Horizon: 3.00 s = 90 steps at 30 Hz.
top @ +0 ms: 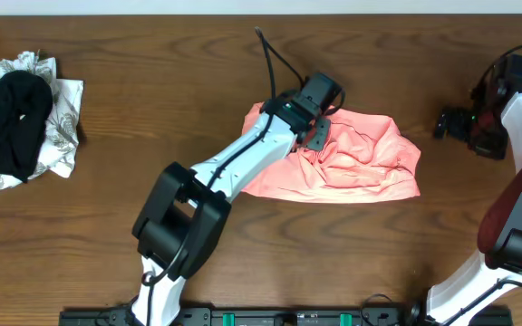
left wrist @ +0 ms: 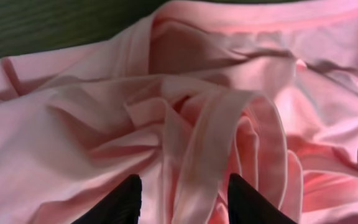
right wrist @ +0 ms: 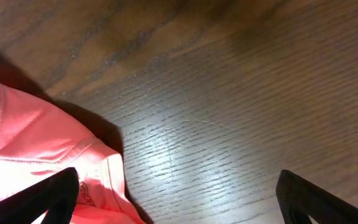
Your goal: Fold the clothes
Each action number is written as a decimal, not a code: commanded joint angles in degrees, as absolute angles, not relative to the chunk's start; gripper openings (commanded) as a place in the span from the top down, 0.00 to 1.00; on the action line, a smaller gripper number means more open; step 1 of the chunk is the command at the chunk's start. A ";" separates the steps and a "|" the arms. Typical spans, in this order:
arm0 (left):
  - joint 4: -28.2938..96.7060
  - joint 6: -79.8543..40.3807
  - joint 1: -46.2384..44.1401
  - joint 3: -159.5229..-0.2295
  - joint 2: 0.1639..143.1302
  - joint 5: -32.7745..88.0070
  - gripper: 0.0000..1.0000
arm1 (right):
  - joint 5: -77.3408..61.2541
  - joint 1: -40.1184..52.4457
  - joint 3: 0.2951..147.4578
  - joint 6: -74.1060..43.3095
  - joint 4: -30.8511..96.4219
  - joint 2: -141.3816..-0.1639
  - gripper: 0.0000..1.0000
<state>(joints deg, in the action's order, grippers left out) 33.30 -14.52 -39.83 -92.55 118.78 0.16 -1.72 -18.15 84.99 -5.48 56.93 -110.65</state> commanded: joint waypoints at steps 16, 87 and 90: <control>34.22 -12.49 -41.01 -92.64 119.92 -2.70 0.54 | -1.98 -18.31 84.62 -6.42 56.77 -110.15 0.01; 26.96 -13.17 -45.56 -93.78 121.03 -4.08 0.94 | -2.00 -18.24 84.62 -6.87 56.62 -110.15 0.01; 26.28 -13.41 -46.50 -93.78 121.05 -3.92 0.94 | -1.98 -18.24 84.62 -6.87 56.58 -110.15 0.01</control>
<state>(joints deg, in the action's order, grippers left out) 26.61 -13.17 -45.56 -92.55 121.40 -3.42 -1.72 -18.15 84.99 -5.89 56.71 -110.65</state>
